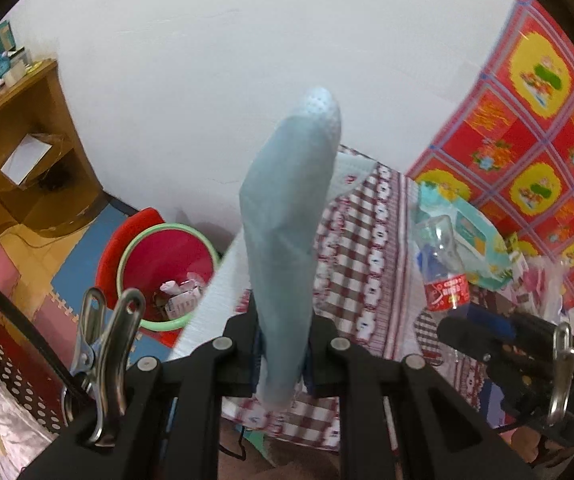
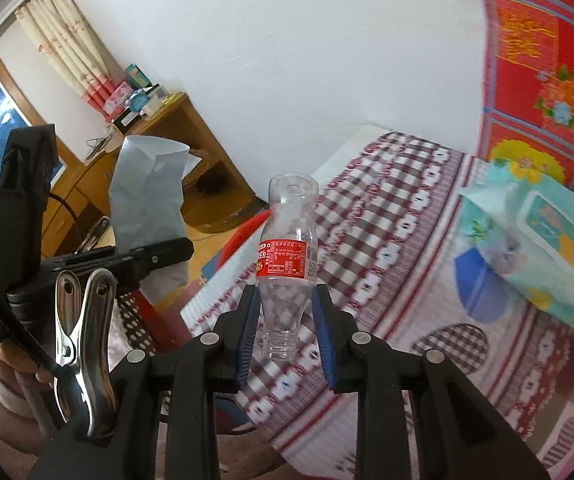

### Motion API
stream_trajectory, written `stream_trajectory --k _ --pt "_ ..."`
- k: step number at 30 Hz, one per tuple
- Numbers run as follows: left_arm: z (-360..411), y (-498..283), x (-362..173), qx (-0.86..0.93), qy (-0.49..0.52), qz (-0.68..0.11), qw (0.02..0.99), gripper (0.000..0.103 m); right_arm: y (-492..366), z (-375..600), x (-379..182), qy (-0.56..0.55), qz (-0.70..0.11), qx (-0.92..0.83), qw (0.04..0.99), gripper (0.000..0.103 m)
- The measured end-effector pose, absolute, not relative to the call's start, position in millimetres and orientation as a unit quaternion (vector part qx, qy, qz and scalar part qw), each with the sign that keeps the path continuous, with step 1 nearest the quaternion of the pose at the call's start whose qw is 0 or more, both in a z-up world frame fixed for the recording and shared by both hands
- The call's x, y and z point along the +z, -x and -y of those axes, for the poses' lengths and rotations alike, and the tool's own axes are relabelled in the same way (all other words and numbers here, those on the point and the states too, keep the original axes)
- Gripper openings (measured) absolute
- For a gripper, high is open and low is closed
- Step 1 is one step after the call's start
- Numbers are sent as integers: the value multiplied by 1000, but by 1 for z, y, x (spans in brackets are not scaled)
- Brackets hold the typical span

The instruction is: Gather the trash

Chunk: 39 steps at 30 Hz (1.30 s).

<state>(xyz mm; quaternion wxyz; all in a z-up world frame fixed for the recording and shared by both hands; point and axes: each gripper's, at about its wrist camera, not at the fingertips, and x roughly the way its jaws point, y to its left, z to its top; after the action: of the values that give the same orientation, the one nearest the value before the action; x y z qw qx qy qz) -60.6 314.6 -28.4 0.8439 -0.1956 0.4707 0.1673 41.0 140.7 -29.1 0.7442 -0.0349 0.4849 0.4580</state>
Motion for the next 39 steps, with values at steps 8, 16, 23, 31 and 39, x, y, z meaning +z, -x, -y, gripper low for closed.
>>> stream_trajectory --k 8,16,23,31,39 --pt "-363 69 -31 174 193 -477 840 16 -35 -189 -27 27 -490 456 742 28" --pt "-416 77 -45 186 199 -485 831 16 -32 -238 -32 23 -495 461 736 28" --pt "-461 75 -80 175 210 -505 819 16 -34 -269 -46 9 -501 448 740 28" --pt "-499 65 -124 158 221 -518 811 16 -34 -303 -61 20 -509 434 743 28" --pt "-525 52 -175 149 227 -532 802 16 -30 -329 -75 17 -518 425 742 28"
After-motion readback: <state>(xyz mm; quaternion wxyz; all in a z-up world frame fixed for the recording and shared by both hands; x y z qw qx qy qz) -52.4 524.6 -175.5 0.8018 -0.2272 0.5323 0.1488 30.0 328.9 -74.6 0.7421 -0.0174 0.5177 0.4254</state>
